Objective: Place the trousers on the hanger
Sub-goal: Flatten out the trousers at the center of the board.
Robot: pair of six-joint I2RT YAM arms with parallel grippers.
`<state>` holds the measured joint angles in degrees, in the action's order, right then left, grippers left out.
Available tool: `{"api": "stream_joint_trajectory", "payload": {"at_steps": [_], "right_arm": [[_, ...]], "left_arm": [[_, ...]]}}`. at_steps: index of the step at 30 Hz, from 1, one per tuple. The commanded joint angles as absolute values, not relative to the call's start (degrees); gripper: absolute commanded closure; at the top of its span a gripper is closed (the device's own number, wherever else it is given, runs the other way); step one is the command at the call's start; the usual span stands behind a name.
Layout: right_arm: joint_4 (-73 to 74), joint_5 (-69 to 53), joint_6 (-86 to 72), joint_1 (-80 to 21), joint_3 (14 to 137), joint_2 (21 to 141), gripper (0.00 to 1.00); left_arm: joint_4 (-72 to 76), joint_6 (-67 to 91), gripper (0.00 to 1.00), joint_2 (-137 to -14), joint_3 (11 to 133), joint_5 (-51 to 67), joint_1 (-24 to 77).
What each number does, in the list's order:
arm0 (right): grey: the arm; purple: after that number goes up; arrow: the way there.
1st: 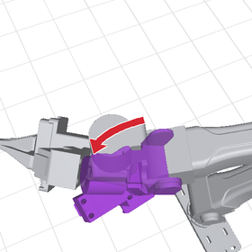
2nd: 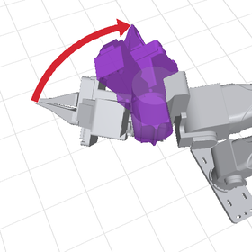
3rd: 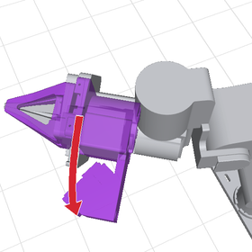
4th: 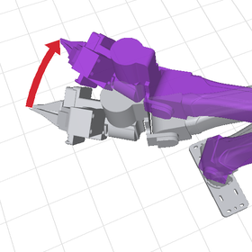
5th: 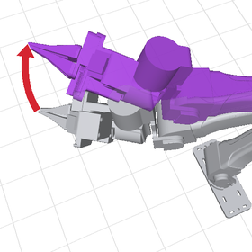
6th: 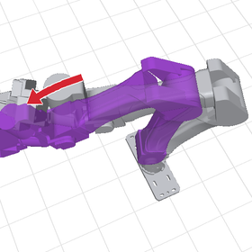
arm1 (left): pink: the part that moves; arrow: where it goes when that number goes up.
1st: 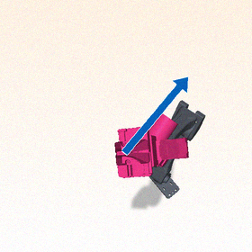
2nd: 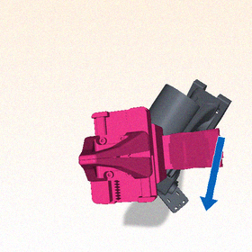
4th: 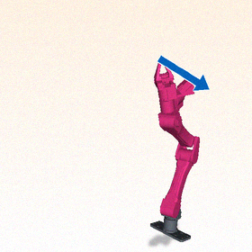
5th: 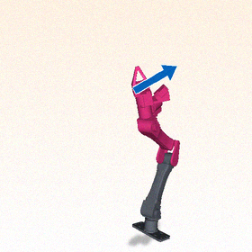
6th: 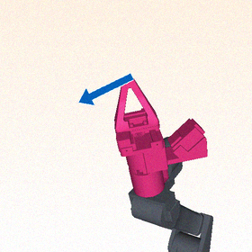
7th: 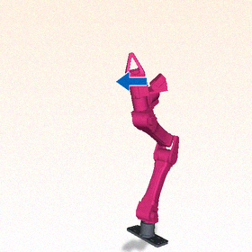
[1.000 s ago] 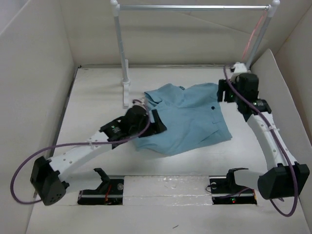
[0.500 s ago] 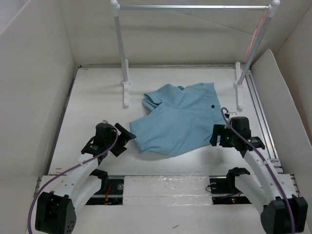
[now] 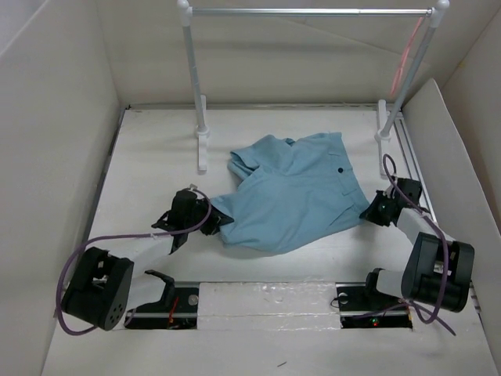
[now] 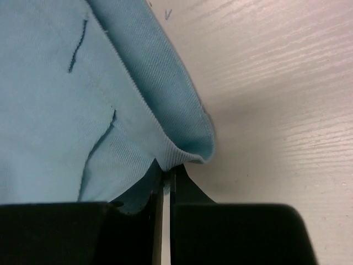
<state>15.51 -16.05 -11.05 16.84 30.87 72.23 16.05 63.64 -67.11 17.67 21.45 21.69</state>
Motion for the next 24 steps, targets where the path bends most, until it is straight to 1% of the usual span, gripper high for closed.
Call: {"api": "stream_joint_trajectory", "payload": {"at_steps": [1, 2, 3, 4, 5, 6, 7, 8, 9, 10, 11, 12, 13, 14, 15, 16, 18, 19, 21, 22, 23, 24], "right_arm": [[7.5, -22.5, -11.8, 18.5, 31.0, 72.3, 1.00], [7.5, -23.3, -11.1, 18.5, 31.7, 71.2, 1.00], [7.6, -24.1, -10.8, 18.5, 31.8, 69.2, 1.00], [9.3, -23.2, -11.0, 18.5, 32.8, 61.3, 1.00], [9.3, -23.2, -11.0, 18.5, 32.8, 61.3, 1.00], [10.3, -22.7, -11.2, 18.5, 33.6, 58.7, 1.00], [13.2, -22.0, -11.0, 18.5, 34.7, 55.1, 1.00], [16.1, -19.7, -10.1, 16.8, 38.2, 54.7, 1.00], [18.3, -18.9, -9.6, 16.1, 39.8, 54.8, 1.00], [20.6, -18.5, -9.1, 15.6, 40.9, 55.0, 1.00], [21.7, -18.2, -9.1, 15.6, 41.6, 55.0, 1.00], [22.8, -17.8, -8.9, 15.6, 43.2, 54.8, 1.00], [25.6, -16.9, -8.0, 14.9, 44.2, 54.8, 1.00], [26.7, -14.1, -7.7, 14.4, 45.3, 54.2, 1.00], [28.5, -10.8, -6.9, 13.2, 46.7, 54.1, 1.00], [28.8, -10.8, -6.6, 13.2, 46.8, 54.1, 1.00], [28.9, -8.3, -6.2, 13.2, 46.7, 54.1, 1.00], [29.1, -7.8, -6.1, 13.9, 46.5, 54.2, 1.00], [29.4, -7.6, -5.9, 13.9, 46.8, 54.1, 1.00], [30.5, -7.2, -5.6, 13.9, 47.8, 54.0, 1.00], [30.9, -6.2, -5.6, 13.9, 48.2, 53.7, 1.00], [31.4, -5.6, -5.5, 13.9, 48.6, 53.2, 1.00]], "left_arm": [[18.4, 60.9, 0.93, -65.4, 23.7, 21.3, 21.9], [14.8, 59.0, 1.00, -64.6, 29.3, 18.7, 21.1], [5.9, 56.5, 1.00, -62.1, 32.8, 16.7, 21.1], [-8.3, 47.4, 1.00, -60.2, 46.1, 10.9, 19.6], [-8.4, 47.3, 1.00, -60.2, 46.2, 10.8, 19.6], [-12.9, 40.9, 1.00, -60.5, 51.4, 8.0, 19.6], [-17.5, 37.7, 1.00, -61.4, 62.7, 3.3, 19.6], [-26.4, 34.8, 1.00, -64.7, 69.2, 1.3, 19.6], [-30.8, 30.2, 1.00, -67.0, 75.2, 0.6, 19.6], [-35.3, 28.6, 1.00, -69.7, 87.2, -3.8, 20.6], [-43.9, 27.5, 1.00, -74.5, 93.1, -6.9, 22.3], [-47.9, 27.0, 0.98, -76.6, 98.4, -10.2, 24.4], [-51.4, 26.8, 0.71, -78.5, 107.8, -16.9, 28.9], [-56.9, 26.9, 0.51, -81.7, 111.6, -19.1, 30.7], [-61.2, 27.3, 0.20, -84.9, 116.5, -21.0, 33.5], [-61.3, 27.7, 0.16, -84.9, 117.2, -21.6, 34.4], [-59.3, 27.2, 0.01, -85.8, 112.4, -19.9, 34.4], [-56.9, 27.1, 0.01, -84.9, 104.1, -18.1, 34.4], [-49.9, 29.7, 0.01, -79.7, 95.5, -18.9, 33.8], [-46.9, 31.0, 0.01, -76.8, 86.7, -18.3, 32.7], [-40.8, 33.1, 0.01, -70.9, 82.0, -16.6, 31.0], [-38.4, 34.0, 0.02, -68.1, 77.9, -15.0, 26.8]]}}
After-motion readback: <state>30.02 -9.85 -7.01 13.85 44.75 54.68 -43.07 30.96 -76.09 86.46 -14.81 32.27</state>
